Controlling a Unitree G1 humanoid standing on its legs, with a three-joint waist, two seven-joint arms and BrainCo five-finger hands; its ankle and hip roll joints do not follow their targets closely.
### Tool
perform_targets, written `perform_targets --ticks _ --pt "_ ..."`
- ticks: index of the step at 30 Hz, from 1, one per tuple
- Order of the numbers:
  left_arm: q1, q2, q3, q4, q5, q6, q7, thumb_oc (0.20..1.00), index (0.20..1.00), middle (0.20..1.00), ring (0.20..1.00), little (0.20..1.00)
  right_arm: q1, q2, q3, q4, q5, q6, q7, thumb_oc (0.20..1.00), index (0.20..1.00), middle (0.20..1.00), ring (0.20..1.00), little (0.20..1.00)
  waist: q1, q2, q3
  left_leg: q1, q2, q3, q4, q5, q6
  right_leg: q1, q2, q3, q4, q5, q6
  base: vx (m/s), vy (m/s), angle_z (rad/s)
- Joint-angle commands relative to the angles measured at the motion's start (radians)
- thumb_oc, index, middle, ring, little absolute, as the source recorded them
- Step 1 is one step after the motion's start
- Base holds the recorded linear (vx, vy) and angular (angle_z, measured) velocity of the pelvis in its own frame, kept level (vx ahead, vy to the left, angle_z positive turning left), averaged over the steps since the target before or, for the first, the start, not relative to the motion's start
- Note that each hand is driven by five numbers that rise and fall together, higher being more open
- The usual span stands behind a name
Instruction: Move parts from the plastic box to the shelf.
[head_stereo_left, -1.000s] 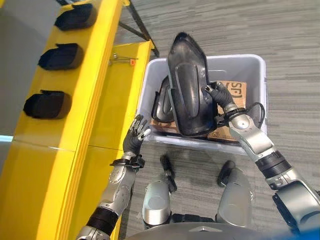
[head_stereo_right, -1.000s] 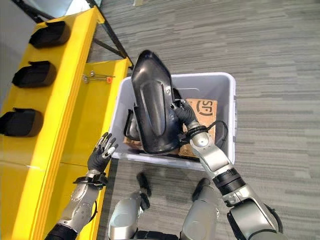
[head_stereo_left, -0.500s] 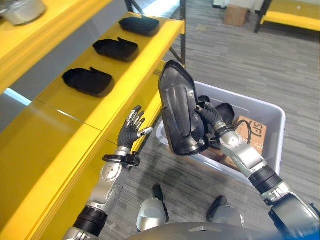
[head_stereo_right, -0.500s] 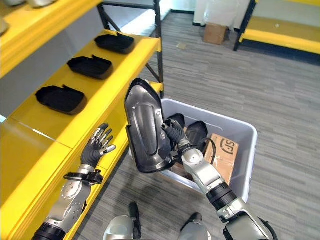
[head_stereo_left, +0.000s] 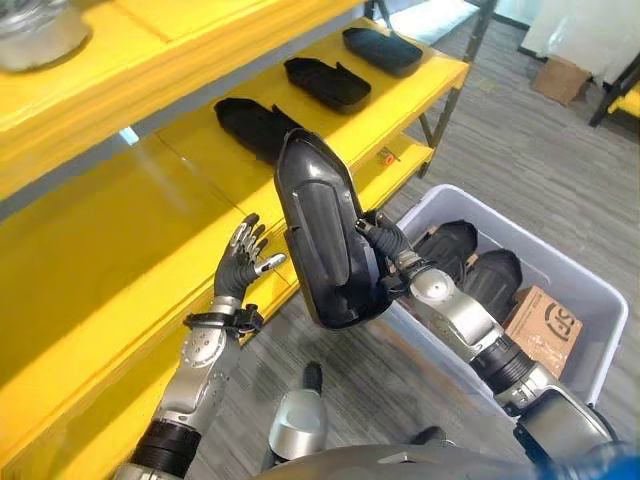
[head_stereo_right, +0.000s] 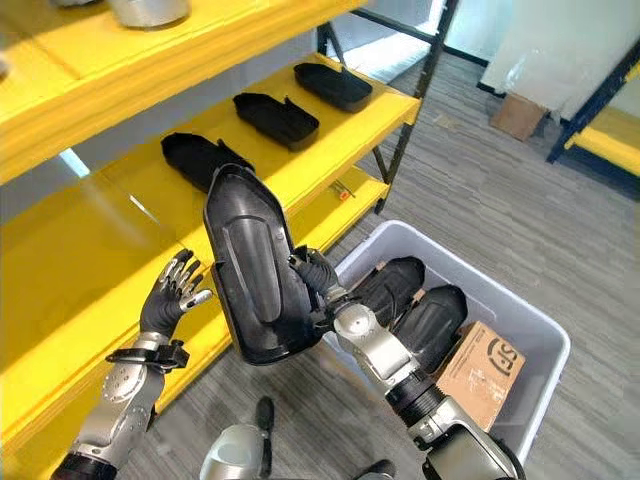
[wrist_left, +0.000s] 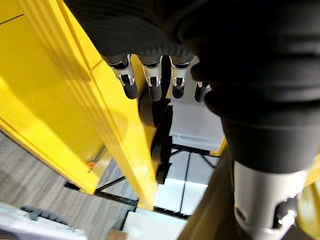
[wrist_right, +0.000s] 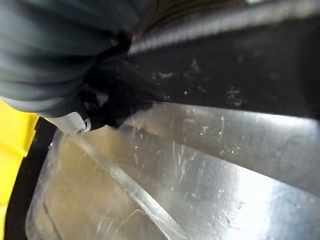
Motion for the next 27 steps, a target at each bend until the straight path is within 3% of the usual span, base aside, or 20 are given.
perform_targets --ticks 1,2,3,4,5,6,7,9,10,17,22,24,26,27 --pt "-0.054 0.036 -0.055 -0.038 0.047 -0.008 -0.049 1.000 1.000 1.000 1.000 1.000 -0.062 -0.013 -0.029 -0.069 0.037 -0.106 -0.030 0.200 0.200 0.200 0.200 0.200 -0.013 0.028 0.025 0.094 -0.053 -0.053 -0.097 -0.042 0.062 -0.044 0.074 0.241 0.013 0.035 0.052 0.02 -0.029 1.63" --pt "-0.064 0.037 -0.059 -0.024 0.058 0.006 -0.053 1.000 1.000 1.000 1.000 1.000 -0.047 -0.027 -0.041 -0.073 0.045 -0.107 -0.020 0.200 0.200 0.200 0.200 0.200 -0.035 0.026 0.025 0.097 -0.064 -0.113 -0.111 -0.038 0.072 -0.062 0.154 0.321 0.033 -0.025 0.037 0.04 -0.012 1.46" --pt "-0.065 0.037 -0.059 -0.022 0.060 0.009 -0.051 1.000 1.000 1.000 1.000 1.000 -0.046 -0.029 -0.043 -0.073 0.046 -0.106 -0.016 0.200 0.200 0.200 0.200 0.200 -0.038 0.025 0.023 0.093 -0.065 -0.121 -0.112 -0.036 0.073 -0.066 0.166 0.328 0.029 -0.028 0.035 0.10 -0.017 1.53" --pt "-0.061 0.034 -0.050 -0.016 0.065 0.028 -0.065 1.000 1.000 1.000 1.000 1.000 -0.031 -0.046 -0.058 -0.073 0.045 -0.103 0.003 0.200 0.200 0.200 0.200 0.200 -0.047 0.017 0.016 0.098 -0.082 -0.163 -0.122 -0.031 0.073 -0.077 0.235 0.350 0.024 -0.062 0.023 0.09 -0.012 0.90" --pt "-0.058 0.032 -0.048 -0.016 0.068 0.034 -0.068 1.000 1.000 1.000 1.000 1.000 -0.028 -0.051 -0.062 -0.072 0.042 -0.099 0.012 0.200 0.200 0.200 0.200 0.200 -0.049 0.016 0.015 0.101 -0.086 -0.174 -0.124 -0.030 0.072 -0.078 0.253 0.356 0.019 -0.074 0.015 0.17 -0.018 0.87" --pt "-0.048 0.025 -0.043 -0.021 0.070 0.044 -0.090 1.000 1.000 1.000 1.000 1.000 -0.017 -0.069 -0.075 -0.076 0.041 -0.093 0.028 0.200 0.200 0.200 0.200 0.200 -0.058 0.013 0.009 0.104 -0.106 -0.213 -0.127 -0.029 0.072 -0.072 0.303 0.396 -0.018 -0.099 -0.014 0.15 -0.016 0.64" --pt "-0.044 0.020 -0.044 -0.022 0.068 0.046 -0.109 1.000 1.000 1.000 1.000 1.000 -0.009 -0.078 -0.080 -0.080 0.040 -0.093 0.027 0.200 0.200 0.200 0.200 0.200 -0.065 0.012 0.006 0.104 -0.120 -0.239 -0.124 -0.030 0.075 -0.074 0.320 0.431 -0.043 -0.095 -0.021 0.21 -0.012 1.13" --pt "-0.021 0.009 -0.061 -0.020 0.075 0.045 -0.161 1.000 1.000 1.000 1.000 1.000 0.024 -0.106 -0.096 -0.094 0.020 -0.096 0.023 0.200 0.200 0.200 0.200 0.200 -0.102 0.018 0.001 0.107 -0.163 -0.329 -0.113 -0.034 0.089 -0.097 0.371 0.572 -0.080 -0.068 -0.035 0.20 -0.042 1.39" --pt "-0.001 0.009 -0.061 -0.020 0.073 0.035 -0.159 1.000 1.000 1.000 1.000 1.000 0.033 -0.122 -0.102 -0.097 0.009 -0.106 0.068 0.200 0.200 0.200 0.200 0.200 -0.108 0.021 0.000 0.109 -0.170 -0.348 -0.112 -0.033 0.090 -0.094 0.378 0.594 -0.076 -0.070 -0.041 0.13 -0.066 1.40" --pt "0.012 -0.007 -0.040 -0.017 0.046 0.036 -0.160 1.000 1.000 1.000 1.000 1.000 -0.011 -0.122 -0.068 -0.074 0.016 -0.121 0.107 0.200 0.200 0.200 0.200 0.200 -0.074 0.021 0.001 0.073 -0.170 -0.354 -0.110 -0.011 0.076 -0.080 0.372 0.555 -0.107 -0.075 -0.057 0.01 -0.108 0.42" --pt "0.022 0.003 -0.026 -0.017 0.061 0.030 -0.171 1.000 1.000 1.000 1.000 1.000 -0.036 -0.095 -0.045 -0.057 0.022 -0.114 0.087 0.200 0.200 0.200 0.200 0.200 -0.051 0.029 0.011 0.054 -0.153 -0.304 -0.103 -0.004 0.057 -0.064 0.354 0.470 -0.122 -0.088 -0.065 0.01 -0.119 0.27" --pt "0.003 0.005 -0.037 -0.013 0.045 0.046 -0.218 1.000 1.000 1.000 1.000 1.000 -0.013 -0.091 -0.059 -0.069 0.008 -0.108 0.043 0.200 0.200 0.200 0.200 0.200 -0.080 0.038 0.019 0.047 -0.105 -0.091 -0.038 -0.030 0.024 -0.052 0.311 0.348 -0.120 -0.096 -0.060 -0.01 -0.051 0.54" --pt "-0.013 -0.004 -0.054 -0.003 0.045 0.045 -0.223 1.000 1.000 1.000 1.000 1.000 0.000 -0.093 -0.070 -0.072 -0.002 -0.108 0.029 0.200 0.200 0.200 0.200 0.200 -0.103 0.039 0.019 0.042 -0.075 0.002 0.002 -0.047 0.011 -0.057 0.287 0.293 -0.107 -0.098 -0.060 -0.05 0.034 1.52" --pt "-0.017 -0.006 -0.061 -0.003 0.045 0.044 -0.213 1.000 1.000 1.000 1.000 1.000 0.001 -0.093 -0.072 -0.065 -0.006 -0.111 0.032 0.200 0.200 0.200 0.200 0.200 -0.108 0.042 0.021 0.038 -0.062 -0.008 0.018 -0.051 0.005 -0.064 0.279 0.285 -0.087 -0.105 -0.062 -0.03 0.051 1.54"
